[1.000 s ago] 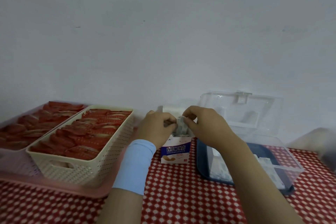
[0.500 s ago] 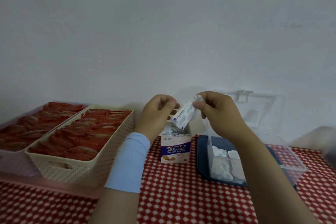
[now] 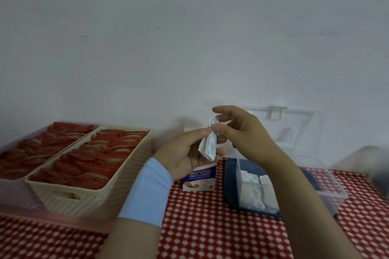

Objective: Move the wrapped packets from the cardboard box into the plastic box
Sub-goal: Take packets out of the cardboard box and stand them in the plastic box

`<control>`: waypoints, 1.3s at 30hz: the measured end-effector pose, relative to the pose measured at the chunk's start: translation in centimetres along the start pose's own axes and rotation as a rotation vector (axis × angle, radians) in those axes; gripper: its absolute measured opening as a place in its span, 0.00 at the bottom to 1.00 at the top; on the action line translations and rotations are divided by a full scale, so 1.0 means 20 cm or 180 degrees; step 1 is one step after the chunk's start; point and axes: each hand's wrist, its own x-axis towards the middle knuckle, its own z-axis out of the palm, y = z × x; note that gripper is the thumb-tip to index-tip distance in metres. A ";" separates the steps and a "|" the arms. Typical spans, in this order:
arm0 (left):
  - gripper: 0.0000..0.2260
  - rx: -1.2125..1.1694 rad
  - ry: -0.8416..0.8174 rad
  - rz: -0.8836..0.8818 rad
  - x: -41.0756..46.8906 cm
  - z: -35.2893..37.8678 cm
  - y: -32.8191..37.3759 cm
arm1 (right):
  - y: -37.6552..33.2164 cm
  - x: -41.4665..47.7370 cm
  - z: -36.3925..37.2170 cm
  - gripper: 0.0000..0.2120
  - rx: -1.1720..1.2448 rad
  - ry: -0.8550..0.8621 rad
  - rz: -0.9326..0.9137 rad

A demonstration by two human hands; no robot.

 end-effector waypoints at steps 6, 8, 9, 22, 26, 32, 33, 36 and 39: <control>0.19 -0.0246 0.0309 0.0227 0.03 0.00 -0.01 | -0.04 -0.04 0.02 0.18 -0.0462 -0.0538 -0.0174; 0.20 -0.0307 0.0219 0.0185 0.02 0.00 -0.01 | -0.04 -0.04 0.04 0.21 -0.0620 -0.0492 -0.0321; 0.21 -0.0317 0.0204 0.0186 0.02 0.00 -0.01 | -0.04 -0.04 0.04 0.21 -0.0605 -0.0424 -0.0361; 0.16 -0.0145 0.0062 0.0155 0.05 -0.04 -0.05 | -0.01 -0.04 0.05 0.23 -0.0569 -0.0461 -0.0441; 0.09 -0.0188 -0.0061 0.0235 0.02 -0.01 -0.04 | 0.01 -0.04 0.03 0.21 -0.0202 -0.0708 -0.0302; 0.15 0.0151 -0.0288 0.0097 -0.01 0.01 -0.03 | 0.04 -0.02 -0.05 0.16 0.1027 -0.0460 0.0184; 0.16 0.0241 -0.0351 0.0066 -0.01 0.01 -0.03 | 0.05 -0.03 -0.06 0.16 0.0902 -0.0505 0.0193; 0.17 0.0428 -0.0470 -0.0002 -0.02 0.01 -0.04 | 0.06 -0.05 -0.09 0.08 0.0768 -0.0625 0.0173; 0.16 0.0436 -0.0555 -0.0137 -0.03 0.02 -0.04 | 0.06 -0.07 -0.11 0.06 0.0788 -0.0549 0.0194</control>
